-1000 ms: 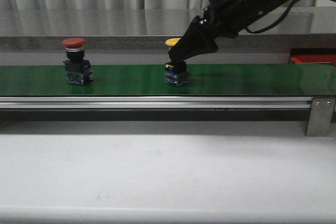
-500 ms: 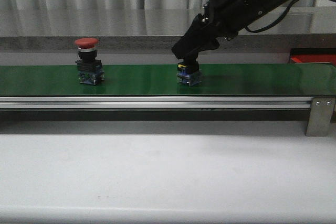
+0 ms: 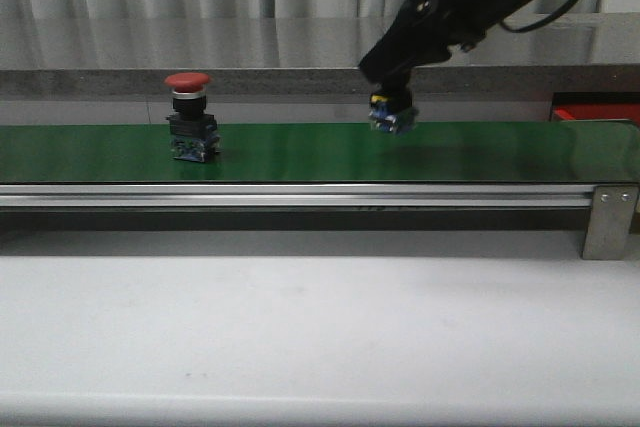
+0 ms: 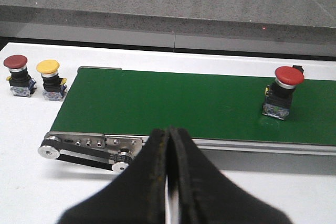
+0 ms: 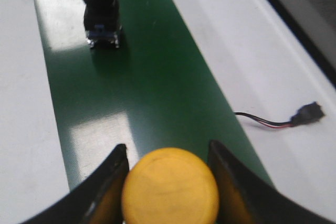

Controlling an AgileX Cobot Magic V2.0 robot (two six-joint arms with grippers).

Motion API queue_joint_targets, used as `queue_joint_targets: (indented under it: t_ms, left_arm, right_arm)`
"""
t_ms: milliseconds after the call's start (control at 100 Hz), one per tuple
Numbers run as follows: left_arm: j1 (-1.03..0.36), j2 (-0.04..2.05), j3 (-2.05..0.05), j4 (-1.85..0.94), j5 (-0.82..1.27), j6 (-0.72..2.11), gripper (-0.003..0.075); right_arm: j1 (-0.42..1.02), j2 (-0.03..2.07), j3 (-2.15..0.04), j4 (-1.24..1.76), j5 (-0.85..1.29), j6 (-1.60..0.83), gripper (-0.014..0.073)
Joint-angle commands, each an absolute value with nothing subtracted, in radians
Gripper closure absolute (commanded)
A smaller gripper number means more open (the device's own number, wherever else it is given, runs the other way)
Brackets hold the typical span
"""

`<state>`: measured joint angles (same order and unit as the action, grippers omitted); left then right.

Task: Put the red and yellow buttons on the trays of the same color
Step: 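Carry the yellow button to the yellow tray and open the right gripper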

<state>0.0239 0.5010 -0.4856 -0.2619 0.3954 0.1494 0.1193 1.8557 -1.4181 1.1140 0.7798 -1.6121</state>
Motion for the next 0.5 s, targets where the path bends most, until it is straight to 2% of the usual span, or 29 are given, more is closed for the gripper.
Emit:
queue_joint_targets:
  t_ms: [0,280,490]
  left_arm:
    - [0.016,0.503,-0.511,-0.279,0.323,0.151,0.0741]
    - [0.016,0.503,-0.511,-0.279,0.323,0.151,0.0741]
    - [0.016,0.503,-0.511,-0.279,0.323,0.151,0.0741]
  right_arm:
    - [0.060,1.739,-1.449,1.155,0.821,-1.573,0.0414]
    - [-0.221,1.579,-1.421,1.117,0.965,-1.428,0.0414]
    - [-0.430,1.482,-1.279,1.110,0.975,-1.389,0.0414]
